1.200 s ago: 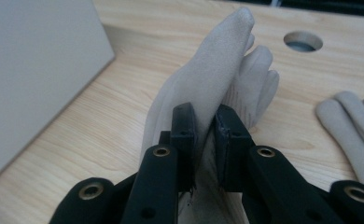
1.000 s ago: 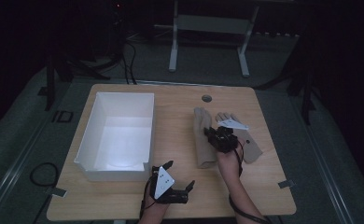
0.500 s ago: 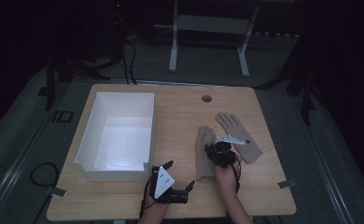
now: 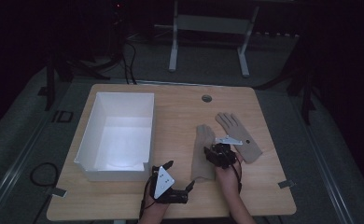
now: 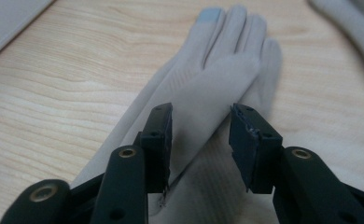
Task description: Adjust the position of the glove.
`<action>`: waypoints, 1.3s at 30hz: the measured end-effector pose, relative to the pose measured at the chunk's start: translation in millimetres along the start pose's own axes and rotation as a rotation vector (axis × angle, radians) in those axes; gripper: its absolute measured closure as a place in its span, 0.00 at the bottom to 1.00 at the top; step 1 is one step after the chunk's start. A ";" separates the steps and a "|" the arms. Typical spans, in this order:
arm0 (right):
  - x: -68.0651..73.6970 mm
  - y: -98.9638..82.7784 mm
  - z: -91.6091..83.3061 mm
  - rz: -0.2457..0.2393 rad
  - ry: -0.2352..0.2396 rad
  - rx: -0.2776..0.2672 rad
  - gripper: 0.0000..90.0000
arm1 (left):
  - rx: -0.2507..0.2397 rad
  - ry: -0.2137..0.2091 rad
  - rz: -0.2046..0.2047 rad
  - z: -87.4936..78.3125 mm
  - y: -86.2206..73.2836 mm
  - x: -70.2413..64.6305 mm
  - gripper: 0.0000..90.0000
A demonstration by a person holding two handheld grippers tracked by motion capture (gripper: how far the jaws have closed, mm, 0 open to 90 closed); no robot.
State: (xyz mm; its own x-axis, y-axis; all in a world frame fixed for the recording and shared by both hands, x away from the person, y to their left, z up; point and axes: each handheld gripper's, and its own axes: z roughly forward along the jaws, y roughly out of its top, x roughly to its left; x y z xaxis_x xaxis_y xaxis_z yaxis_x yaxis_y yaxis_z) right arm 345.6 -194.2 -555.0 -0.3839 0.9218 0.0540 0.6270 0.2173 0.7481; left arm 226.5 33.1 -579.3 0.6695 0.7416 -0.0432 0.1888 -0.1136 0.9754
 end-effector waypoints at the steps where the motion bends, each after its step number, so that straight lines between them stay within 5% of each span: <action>1: -1.5 1.1 -1.3 -0.014 0.003 0.000 0.63 | 0.001 0.000 -0.001 0.1 0.0 0.0 0.01; 3: -7.2 6.5 -6.8 -0.074 0.001 -0.002 0.63 | 0.001 0.000 0.002 0.2 0.1 -0.2 0.01; 9: -16.0 16.8 -18.4 -0.070 0.055 -0.003 0.64 | -0.001 0.001 0.001 0.0 0.1 0.0 0.01; 18: -39.2 34.7 -36.9 -0.157 0.041 -0.057 0.61 | 0.002 0.000 0.002 0.1 0.2 0.1 0.01; 19: -51.2 38.3 -38.7 -0.180 0.039 -0.066 0.61 | 0.002 0.001 0.001 0.2 0.2 0.1 0.01; 29: -110.1 32.6 -31.9 -0.210 0.016 -0.004 0.63 | 0.005 -0.002 0.001 0.6 0.3 0.3 0.01; 39: -133.6 37.8 -14.7 -0.193 -0.015 0.025 0.62 | 0.005 -0.006 -0.009 0.5 0.3 1.4 0.01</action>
State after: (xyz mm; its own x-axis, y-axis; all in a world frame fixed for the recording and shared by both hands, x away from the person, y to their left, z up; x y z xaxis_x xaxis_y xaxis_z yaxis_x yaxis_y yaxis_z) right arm 410.7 -313.9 -524.3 -0.4888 0.8668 -0.0988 0.5593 0.3982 0.7270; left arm 227.9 33.7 -579.2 0.6720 0.7387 -0.0529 0.1984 -0.1107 0.9738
